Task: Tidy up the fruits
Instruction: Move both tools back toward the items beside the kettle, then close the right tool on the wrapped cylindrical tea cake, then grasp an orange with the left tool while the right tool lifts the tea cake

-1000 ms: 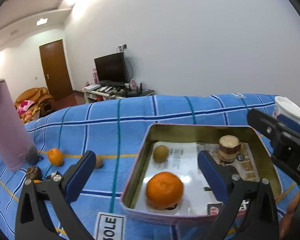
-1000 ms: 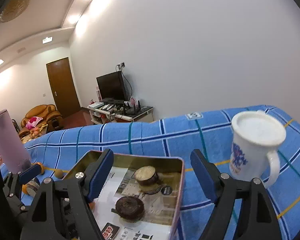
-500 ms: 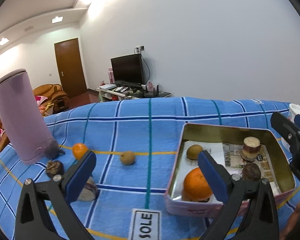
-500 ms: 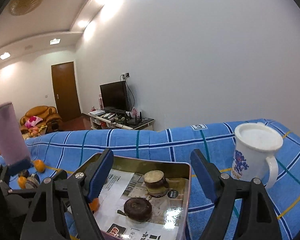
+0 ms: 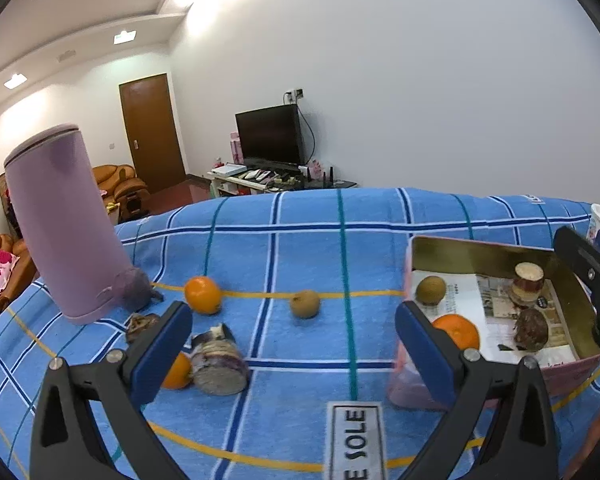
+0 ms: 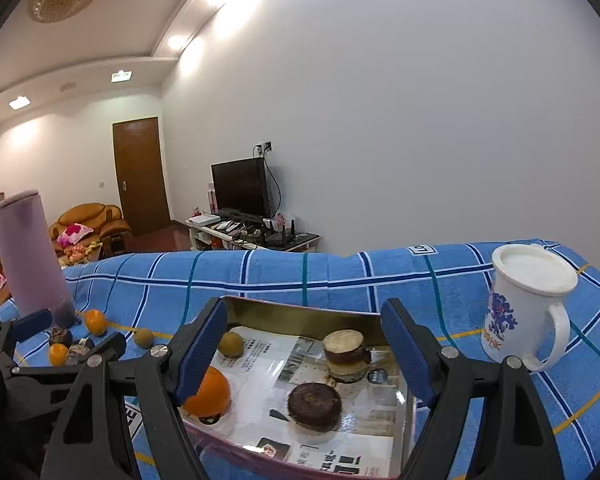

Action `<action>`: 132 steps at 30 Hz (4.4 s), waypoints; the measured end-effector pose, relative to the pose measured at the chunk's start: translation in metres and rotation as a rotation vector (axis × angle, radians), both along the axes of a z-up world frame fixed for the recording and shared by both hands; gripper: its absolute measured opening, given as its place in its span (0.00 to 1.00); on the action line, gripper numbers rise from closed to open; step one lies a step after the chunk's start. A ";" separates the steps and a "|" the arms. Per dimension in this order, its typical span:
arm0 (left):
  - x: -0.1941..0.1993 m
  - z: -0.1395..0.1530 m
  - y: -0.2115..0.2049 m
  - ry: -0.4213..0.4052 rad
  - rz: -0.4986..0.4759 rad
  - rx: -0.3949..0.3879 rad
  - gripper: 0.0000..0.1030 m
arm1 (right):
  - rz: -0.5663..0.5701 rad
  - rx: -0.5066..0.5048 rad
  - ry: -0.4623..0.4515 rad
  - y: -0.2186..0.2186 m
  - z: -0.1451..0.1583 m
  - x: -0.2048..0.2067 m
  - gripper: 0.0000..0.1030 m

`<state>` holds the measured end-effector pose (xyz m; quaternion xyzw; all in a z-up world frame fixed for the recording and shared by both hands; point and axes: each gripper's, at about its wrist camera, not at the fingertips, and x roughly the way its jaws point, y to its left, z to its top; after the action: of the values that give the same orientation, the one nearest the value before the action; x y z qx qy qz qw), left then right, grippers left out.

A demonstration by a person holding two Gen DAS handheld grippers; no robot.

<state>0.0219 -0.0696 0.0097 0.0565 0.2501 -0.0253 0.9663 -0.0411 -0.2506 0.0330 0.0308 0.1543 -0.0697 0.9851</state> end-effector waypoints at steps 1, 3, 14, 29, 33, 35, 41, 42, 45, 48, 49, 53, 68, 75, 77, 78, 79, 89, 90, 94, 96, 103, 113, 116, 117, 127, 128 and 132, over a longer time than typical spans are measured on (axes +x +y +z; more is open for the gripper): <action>0.000 0.000 0.003 0.002 0.003 -0.002 1.00 | 0.003 -0.003 0.002 0.003 0.000 0.001 0.78; 0.001 -0.001 0.008 0.005 0.010 -0.005 1.00 | 0.009 -0.002 0.008 0.007 -0.002 0.001 0.78; 0.003 -0.002 0.039 0.013 0.048 -0.011 1.00 | 0.050 0.030 0.053 0.033 -0.006 0.011 0.78; 0.007 -0.003 0.075 0.023 0.085 -0.027 1.00 | 0.124 0.037 0.095 0.082 -0.011 0.023 0.78; 0.010 -0.004 0.087 0.032 0.100 -0.040 1.00 | 0.142 0.043 0.104 0.094 -0.012 0.026 0.78; 0.012 -0.005 0.092 0.036 0.105 -0.044 1.00 | 0.149 0.043 0.107 0.100 -0.012 0.029 0.78; 0.016 -0.007 0.108 0.051 0.124 -0.059 1.00 | 0.175 0.061 0.124 0.116 -0.014 0.035 0.78; 0.016 -0.007 0.111 0.054 0.128 -0.063 1.00 | 0.180 0.064 0.126 0.118 -0.015 0.036 0.78; 0.019 -0.008 0.119 0.062 0.138 -0.070 1.00 | 0.196 0.062 0.130 0.126 -0.015 0.039 0.78; 0.021 -0.009 0.126 0.070 0.147 -0.077 1.00 | 0.215 0.053 0.136 0.135 -0.016 0.041 0.78; 0.022 -0.009 0.129 0.073 0.151 -0.078 1.00 | 0.219 0.051 0.138 0.137 -0.016 0.042 0.78; 0.027 -0.011 0.144 0.089 0.170 -0.087 1.00 | 0.240 0.049 0.160 0.148 -0.018 0.047 0.78; 0.046 -0.021 0.223 0.170 0.319 -0.132 1.00 | 0.335 0.055 0.295 0.178 -0.031 0.069 0.74; 0.045 -0.020 0.209 0.154 0.286 -0.063 1.00 | 0.406 0.014 0.442 0.207 -0.050 0.091 0.55; 0.044 -0.019 0.207 0.149 0.284 -0.052 1.00 | 0.414 0.021 0.455 0.209 -0.053 0.093 0.55; 0.044 -0.019 0.207 0.147 0.285 -0.049 1.00 | 0.417 0.021 0.460 0.211 -0.054 0.094 0.55; 0.044 -0.019 0.206 0.146 0.285 -0.047 1.00 | 0.418 0.017 0.465 0.213 -0.055 0.095 0.55; 0.039 -0.014 0.204 0.125 0.286 -0.033 1.00 | 0.407 0.050 0.576 0.222 -0.072 0.121 0.49; 0.039 -0.014 0.204 0.123 0.286 -0.033 1.00 | 0.408 0.049 0.572 0.223 -0.072 0.122 0.49; 0.038 -0.013 0.203 0.122 0.284 -0.035 1.00 | 0.413 0.030 0.578 0.231 -0.073 0.124 0.48; 0.039 -0.012 0.202 0.122 0.283 -0.035 1.00 | 0.408 0.017 0.580 0.234 -0.074 0.126 0.44; 0.038 -0.011 0.202 0.120 0.280 -0.038 1.00 | 0.398 0.020 0.551 0.230 -0.069 0.116 0.43; 0.035 -0.010 0.195 0.183 0.062 -0.198 0.96 | 0.314 0.043 0.382 0.188 -0.046 0.067 0.43; 0.034 -0.014 0.183 0.205 0.005 -0.188 0.92 | 0.305 0.057 0.375 0.174 -0.044 0.056 0.43; 0.034 -0.016 0.176 0.219 -0.024 -0.190 0.92 | 0.304 0.066 0.375 0.170 -0.044 0.054 0.43; 0.059 -0.042 0.128 0.383 -0.022 -0.074 0.68 | 0.313 0.105 0.379 0.164 -0.046 0.049 0.43; 0.062 -0.044 0.127 0.403 -0.017 -0.065 0.65 | 0.317 0.108 0.383 0.164 -0.046 0.049 0.43; 0.067 -0.044 0.120 0.397 -0.008 -0.041 0.55 | 0.325 0.113 0.393 0.165 -0.048 0.050 0.43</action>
<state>0.0886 0.0504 -0.0340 0.0319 0.4347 -0.0449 0.8989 0.0089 -0.0851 -0.0152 0.0464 0.3491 0.0938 0.9312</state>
